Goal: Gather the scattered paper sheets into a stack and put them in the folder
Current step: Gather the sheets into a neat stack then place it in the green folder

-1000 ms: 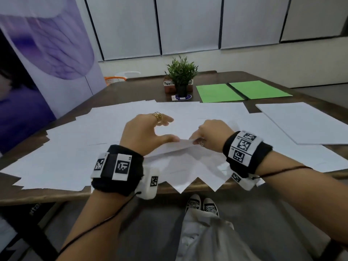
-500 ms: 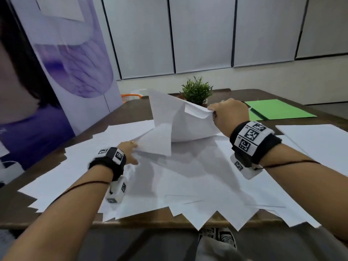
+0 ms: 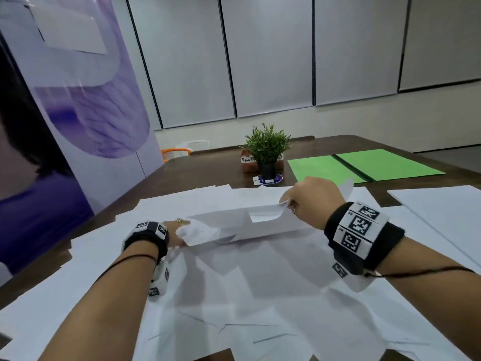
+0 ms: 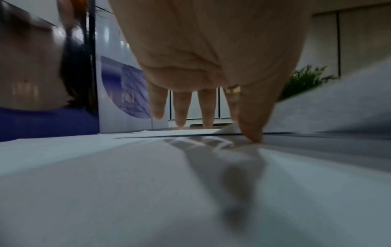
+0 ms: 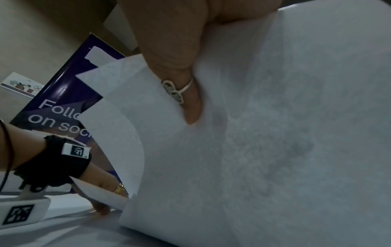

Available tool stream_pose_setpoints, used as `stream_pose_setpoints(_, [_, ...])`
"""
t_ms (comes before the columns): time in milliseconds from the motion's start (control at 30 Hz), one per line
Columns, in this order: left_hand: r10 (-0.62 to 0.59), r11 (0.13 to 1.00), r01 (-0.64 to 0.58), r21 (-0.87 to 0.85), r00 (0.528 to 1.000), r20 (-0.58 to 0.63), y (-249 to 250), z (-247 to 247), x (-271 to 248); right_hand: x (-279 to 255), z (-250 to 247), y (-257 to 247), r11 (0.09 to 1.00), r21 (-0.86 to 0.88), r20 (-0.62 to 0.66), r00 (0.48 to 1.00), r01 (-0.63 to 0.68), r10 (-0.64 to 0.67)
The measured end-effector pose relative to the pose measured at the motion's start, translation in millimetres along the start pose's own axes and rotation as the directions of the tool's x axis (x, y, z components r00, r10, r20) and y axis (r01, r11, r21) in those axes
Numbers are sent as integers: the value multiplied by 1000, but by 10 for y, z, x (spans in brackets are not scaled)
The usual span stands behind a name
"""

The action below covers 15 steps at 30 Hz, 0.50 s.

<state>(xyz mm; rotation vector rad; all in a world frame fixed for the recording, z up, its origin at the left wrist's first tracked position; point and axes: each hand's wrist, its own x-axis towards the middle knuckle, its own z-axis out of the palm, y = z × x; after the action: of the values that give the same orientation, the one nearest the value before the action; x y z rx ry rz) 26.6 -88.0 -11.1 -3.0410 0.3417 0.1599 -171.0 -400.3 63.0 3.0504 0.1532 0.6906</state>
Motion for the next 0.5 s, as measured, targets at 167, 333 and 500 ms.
stream_pose_setpoints(167, [-20, 998, 19, 60, 999, 30, 174, -69, 16, -18, 35, -33, 1000, 18, 33, 999, 15, -15])
stream_pose_setpoints(333, [-23, 999, 25, -30, 998, 58, 143, 29, 50, -95, -1, -66, 1000, 15, 128, 992, -20, 18])
stream_pose_setpoints(500, [-38, 999, 40, -12, 992, 124, 135, 44, 125, -83, -41, -58, 1000, 11, 213, 977, 12, -14])
